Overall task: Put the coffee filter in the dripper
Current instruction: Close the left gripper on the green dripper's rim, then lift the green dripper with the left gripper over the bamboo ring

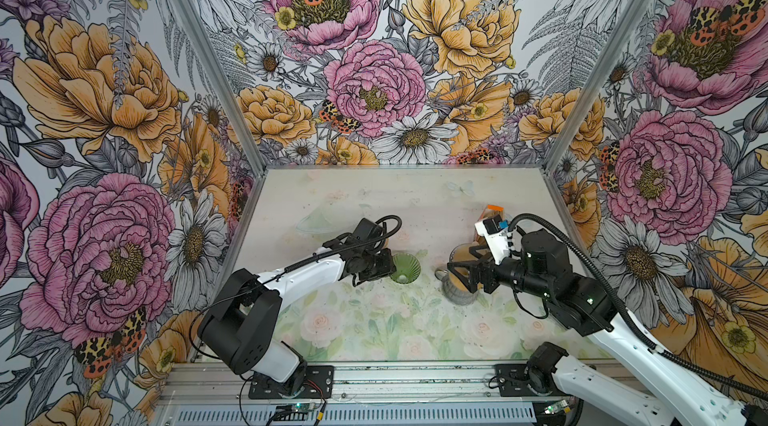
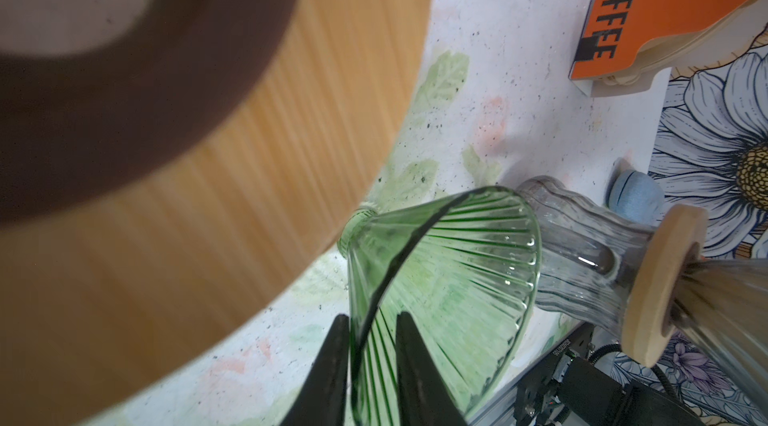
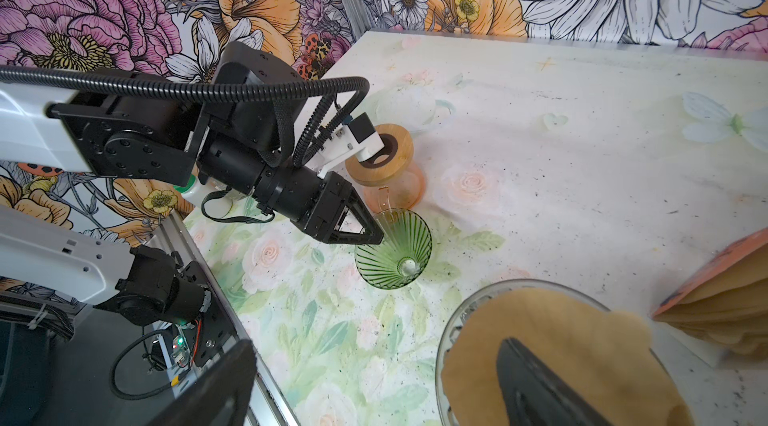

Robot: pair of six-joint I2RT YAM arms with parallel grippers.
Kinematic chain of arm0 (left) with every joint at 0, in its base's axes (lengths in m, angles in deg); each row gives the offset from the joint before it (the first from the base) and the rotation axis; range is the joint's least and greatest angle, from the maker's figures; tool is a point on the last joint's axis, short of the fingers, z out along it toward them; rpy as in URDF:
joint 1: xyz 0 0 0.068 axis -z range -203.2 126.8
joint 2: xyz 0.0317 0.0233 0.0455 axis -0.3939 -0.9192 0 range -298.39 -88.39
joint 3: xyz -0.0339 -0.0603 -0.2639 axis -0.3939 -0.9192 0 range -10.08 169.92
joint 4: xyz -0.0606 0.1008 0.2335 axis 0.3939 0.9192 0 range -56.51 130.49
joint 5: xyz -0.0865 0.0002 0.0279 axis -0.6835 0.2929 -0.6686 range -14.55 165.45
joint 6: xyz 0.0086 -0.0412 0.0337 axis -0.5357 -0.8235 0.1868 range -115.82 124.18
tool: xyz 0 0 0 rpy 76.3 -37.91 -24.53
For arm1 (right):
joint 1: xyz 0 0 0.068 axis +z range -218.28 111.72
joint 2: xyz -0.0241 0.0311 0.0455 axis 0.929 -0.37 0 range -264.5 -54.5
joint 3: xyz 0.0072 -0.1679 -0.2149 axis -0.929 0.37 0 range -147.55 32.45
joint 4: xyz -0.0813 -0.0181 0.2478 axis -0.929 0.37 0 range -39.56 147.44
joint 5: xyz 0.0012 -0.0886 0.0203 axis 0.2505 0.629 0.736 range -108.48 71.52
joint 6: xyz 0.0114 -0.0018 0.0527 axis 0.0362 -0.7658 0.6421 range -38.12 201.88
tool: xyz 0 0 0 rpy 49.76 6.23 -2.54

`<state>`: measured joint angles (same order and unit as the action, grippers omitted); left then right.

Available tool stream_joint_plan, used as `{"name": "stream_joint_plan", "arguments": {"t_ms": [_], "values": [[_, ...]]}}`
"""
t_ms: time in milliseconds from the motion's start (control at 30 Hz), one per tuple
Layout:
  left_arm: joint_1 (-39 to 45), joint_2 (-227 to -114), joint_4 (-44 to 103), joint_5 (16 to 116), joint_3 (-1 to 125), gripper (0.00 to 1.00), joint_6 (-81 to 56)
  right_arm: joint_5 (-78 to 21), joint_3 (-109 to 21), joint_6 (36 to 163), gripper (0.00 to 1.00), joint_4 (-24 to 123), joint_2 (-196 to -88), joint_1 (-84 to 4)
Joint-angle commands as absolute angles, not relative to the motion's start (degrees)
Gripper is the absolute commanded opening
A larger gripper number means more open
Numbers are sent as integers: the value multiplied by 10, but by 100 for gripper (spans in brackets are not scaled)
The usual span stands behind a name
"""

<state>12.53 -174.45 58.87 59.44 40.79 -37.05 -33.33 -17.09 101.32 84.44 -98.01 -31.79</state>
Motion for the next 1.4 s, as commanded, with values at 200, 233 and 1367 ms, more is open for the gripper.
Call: {"name": "stream_joint_plan", "arguments": {"t_ms": [200,233,1367], "values": [[132,-1757,572,592,406,19,-370,-339,-175,1008,92,846,-973,-321],[132,-1758,572,594,406,18,-370,-338,-175,1008,92,846,-973,-321],[67,-1665,736,545,525,11,-277,-359,-216,1023,92,838,-955,-321]]}}
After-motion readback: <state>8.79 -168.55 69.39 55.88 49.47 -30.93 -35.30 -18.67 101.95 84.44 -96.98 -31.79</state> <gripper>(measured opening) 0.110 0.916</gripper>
